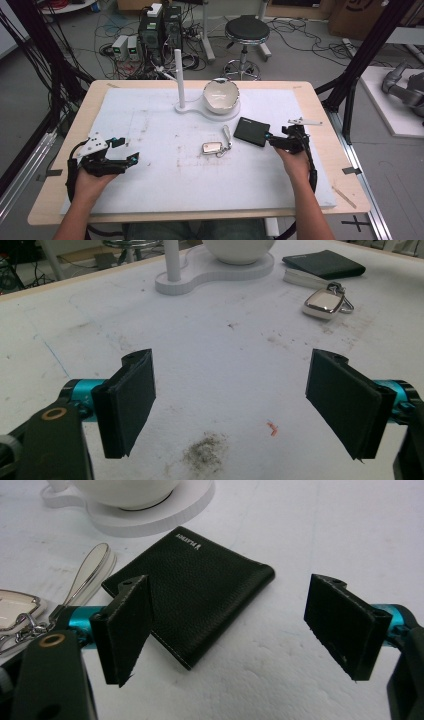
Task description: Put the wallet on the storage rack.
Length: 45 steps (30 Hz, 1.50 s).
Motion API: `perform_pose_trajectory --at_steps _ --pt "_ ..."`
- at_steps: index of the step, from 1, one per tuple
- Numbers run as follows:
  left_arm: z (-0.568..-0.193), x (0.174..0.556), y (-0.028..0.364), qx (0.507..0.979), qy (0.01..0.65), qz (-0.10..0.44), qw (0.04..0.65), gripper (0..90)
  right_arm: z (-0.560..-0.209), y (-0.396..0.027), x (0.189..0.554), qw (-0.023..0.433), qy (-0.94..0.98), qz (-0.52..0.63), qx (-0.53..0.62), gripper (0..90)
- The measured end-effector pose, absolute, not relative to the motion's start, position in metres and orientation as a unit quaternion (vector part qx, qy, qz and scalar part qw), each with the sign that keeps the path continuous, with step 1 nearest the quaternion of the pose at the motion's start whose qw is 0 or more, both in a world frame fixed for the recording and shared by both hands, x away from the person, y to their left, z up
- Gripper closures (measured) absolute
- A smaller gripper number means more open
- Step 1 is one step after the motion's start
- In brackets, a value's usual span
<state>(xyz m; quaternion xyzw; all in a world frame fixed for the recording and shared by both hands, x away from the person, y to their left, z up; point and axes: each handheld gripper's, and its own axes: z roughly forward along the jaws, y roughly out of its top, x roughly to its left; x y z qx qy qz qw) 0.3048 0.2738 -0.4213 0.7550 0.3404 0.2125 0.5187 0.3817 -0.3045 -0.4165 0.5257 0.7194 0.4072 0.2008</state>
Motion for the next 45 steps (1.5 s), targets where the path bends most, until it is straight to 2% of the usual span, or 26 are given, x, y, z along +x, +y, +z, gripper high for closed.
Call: perform_pose_trajectory --at_steps 8,16,18,19,21,30,33,37,39,44,45 --pt "-0.421 0.305 0.277 0.750 0.345 0.212 0.523 19.7 -0.432 -0.295 0.403 0.198 0.724 0.382 0.540 20.1" --pt "-0.421 0.304 0.276 0.752 0.344 0.214 0.519 19.7 -0.449 -0.292 0.412 0.152 0.717 0.366 0.574 22.5" --pt "-0.421 0.303 0.275 0.752 0.344 0.213 0.521 19.7 -0.447 -0.290 0.410 0.137 0.720 0.372 0.570 43.0" --pt "-0.421 0.303 0.275 0.754 0.342 0.214 0.519 19.7 -0.447 -0.290 0.410 0.137 0.720 0.372 0.570 43.0" --pt "-0.421 0.303 0.274 0.755 0.340 0.213 0.518 19.7 -0.447 -0.288 0.408 0.117 0.709 0.379 0.583 50.1" --pt "-0.420 0.301 0.271 0.757 0.336 0.213 0.519 19.7 -0.447 -0.287 0.405 0.098 0.695 0.384 0.600 65.4" --pt "-0.421 0.301 0.272 0.758 0.336 0.214 0.517 19.7 -0.447 -0.291 0.404 0.083 0.692 0.401 0.594 76.9" --pt "-0.421 0.300 0.273 0.759 0.336 0.214 0.514 19.7 -0.447 -0.297 0.401 0.074 0.683 0.422 0.592 84.5" --pt "-0.421 0.301 0.273 0.760 0.336 0.215 0.514 19.7 -0.446 -0.298 0.400 0.074 0.682 0.427 0.589 85.2" --pt "-0.421 0.301 0.275 0.759 0.337 0.216 0.513 19.7 -0.435 -0.297 0.395 0.108 0.691 0.440 0.563 85.8" --pt "-0.420 0.301 0.276 0.758 0.336 0.217 0.515 19.7 -0.426 -0.295 0.391 0.135 0.698 0.441 0.548 85.8"
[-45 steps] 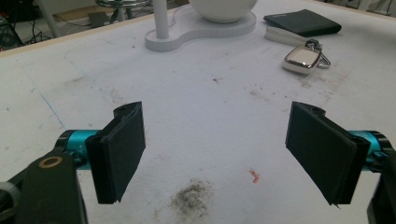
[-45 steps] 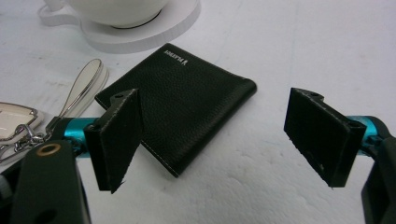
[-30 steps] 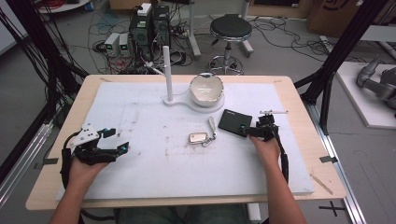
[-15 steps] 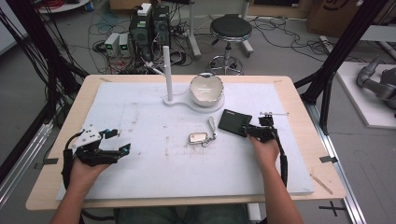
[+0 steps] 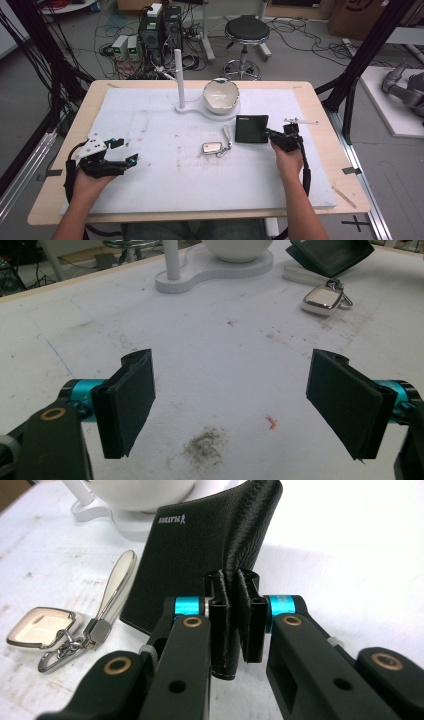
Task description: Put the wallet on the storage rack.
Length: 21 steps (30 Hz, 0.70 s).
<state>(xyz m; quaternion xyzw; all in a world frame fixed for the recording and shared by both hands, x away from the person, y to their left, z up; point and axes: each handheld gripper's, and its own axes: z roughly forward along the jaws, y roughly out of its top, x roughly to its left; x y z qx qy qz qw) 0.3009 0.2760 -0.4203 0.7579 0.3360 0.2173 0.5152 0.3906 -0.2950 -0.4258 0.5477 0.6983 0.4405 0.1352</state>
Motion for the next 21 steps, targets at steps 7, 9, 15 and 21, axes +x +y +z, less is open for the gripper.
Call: perform_pose_trajectory --at_steps 7,9,15,21 --pt "-0.419 0.300 0.276 0.757 0.336 0.219 0.517 19.7 -0.406 -0.290 0.381 0.176 0.700 0.451 0.525 85.8" --pt "-0.419 0.300 0.276 0.756 0.335 0.219 0.518 19.7 -0.405 -0.292 0.380 0.172 0.696 0.453 0.530 85.8" --pt "-0.420 0.300 0.275 0.757 0.337 0.217 0.516 19.7 -0.404 -0.295 0.379 0.173 0.692 0.459 0.530 85.8" --pt "-0.420 0.301 0.275 0.759 0.336 0.216 0.515 19.7 -0.403 -0.298 0.378 0.171 0.686 0.467 0.531 85.7"
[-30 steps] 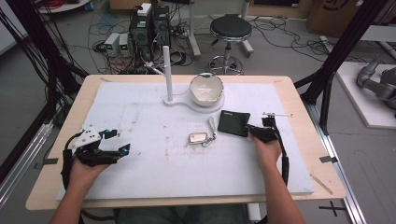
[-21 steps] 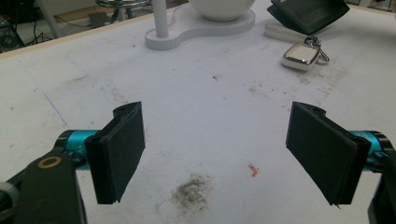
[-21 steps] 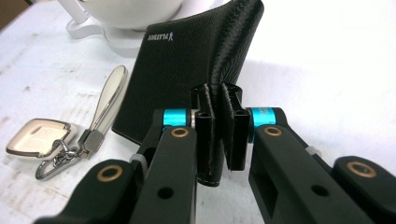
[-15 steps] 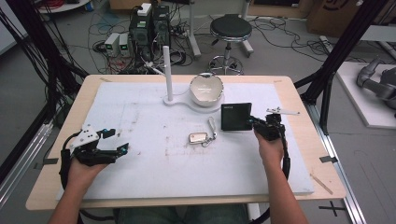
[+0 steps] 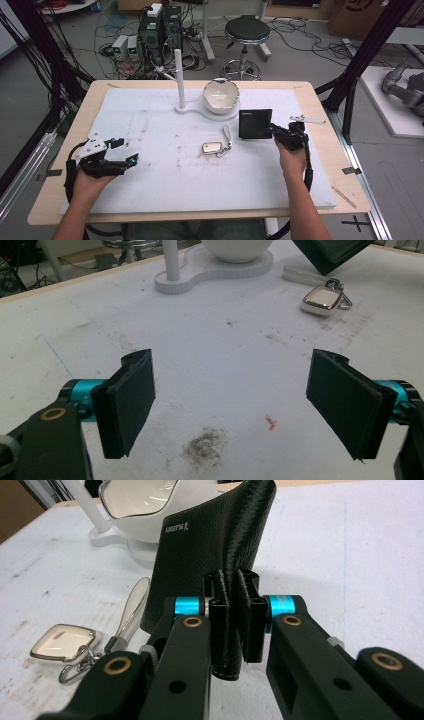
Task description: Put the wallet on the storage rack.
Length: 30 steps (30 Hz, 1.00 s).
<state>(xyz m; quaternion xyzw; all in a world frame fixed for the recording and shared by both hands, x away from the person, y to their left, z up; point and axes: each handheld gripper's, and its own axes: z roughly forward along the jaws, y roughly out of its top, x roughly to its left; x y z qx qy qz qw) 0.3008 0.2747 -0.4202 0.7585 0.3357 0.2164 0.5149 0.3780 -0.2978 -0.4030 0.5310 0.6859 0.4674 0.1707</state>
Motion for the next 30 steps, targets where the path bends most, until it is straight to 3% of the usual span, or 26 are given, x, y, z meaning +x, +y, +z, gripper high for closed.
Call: perform_pose_trajectory --at_steps 16,30 --pt "-0.421 0.301 0.274 0.759 0.336 0.217 0.514 19.7 -0.394 -0.301 0.372 0.181 0.678 0.484 0.524 85.7" --pt "-0.421 0.301 0.275 0.757 0.339 0.219 0.515 19.7 -0.345 -0.274 0.366 0.250 0.712 0.473 0.454 85.8"
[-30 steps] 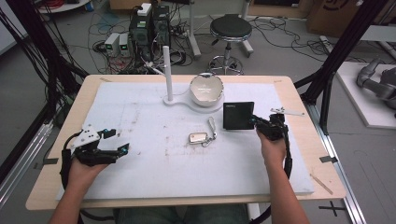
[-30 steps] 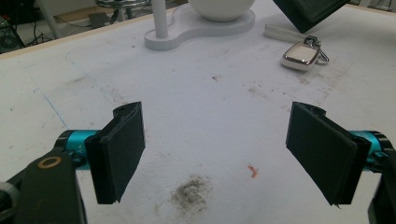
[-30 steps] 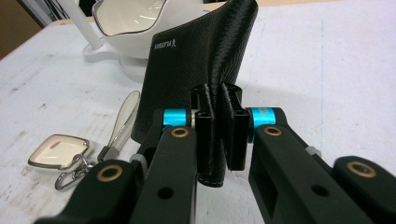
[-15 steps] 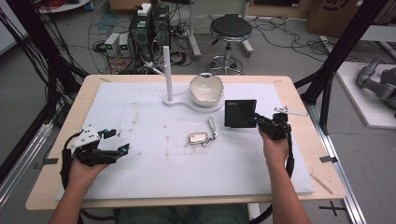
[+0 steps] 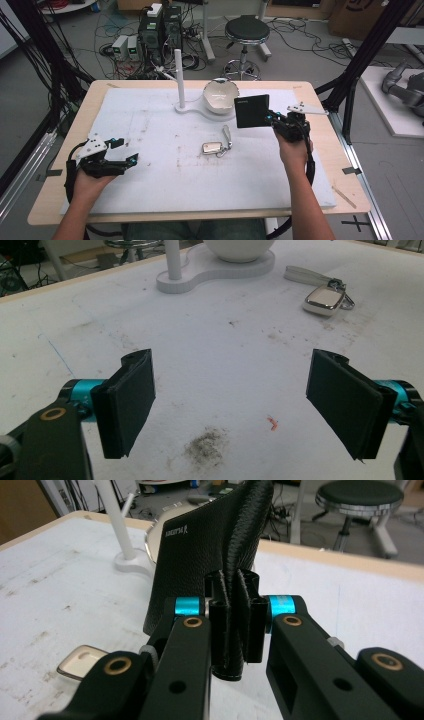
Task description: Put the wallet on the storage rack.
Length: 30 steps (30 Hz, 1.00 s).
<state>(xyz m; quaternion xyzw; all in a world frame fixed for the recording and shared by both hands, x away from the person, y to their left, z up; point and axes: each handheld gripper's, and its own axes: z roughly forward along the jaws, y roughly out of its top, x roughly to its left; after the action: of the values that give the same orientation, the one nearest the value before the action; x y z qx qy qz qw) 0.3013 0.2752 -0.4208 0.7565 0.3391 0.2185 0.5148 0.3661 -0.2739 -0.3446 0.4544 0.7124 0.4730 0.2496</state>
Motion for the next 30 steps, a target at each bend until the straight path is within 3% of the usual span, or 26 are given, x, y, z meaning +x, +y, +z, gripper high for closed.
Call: perform_pose_trajectory --at_steps 17,30 --pt "-0.420 0.302 0.276 0.756 0.336 0.218 0.517 19.7 -0.273 -0.208 0.402 0.296 0.789 0.418 0.339 85.7" --pt "-0.421 0.303 0.279 0.754 0.340 0.218 0.518 19.7 -0.268 -0.180 0.438 0.300 0.807 0.387 0.330 85.6"
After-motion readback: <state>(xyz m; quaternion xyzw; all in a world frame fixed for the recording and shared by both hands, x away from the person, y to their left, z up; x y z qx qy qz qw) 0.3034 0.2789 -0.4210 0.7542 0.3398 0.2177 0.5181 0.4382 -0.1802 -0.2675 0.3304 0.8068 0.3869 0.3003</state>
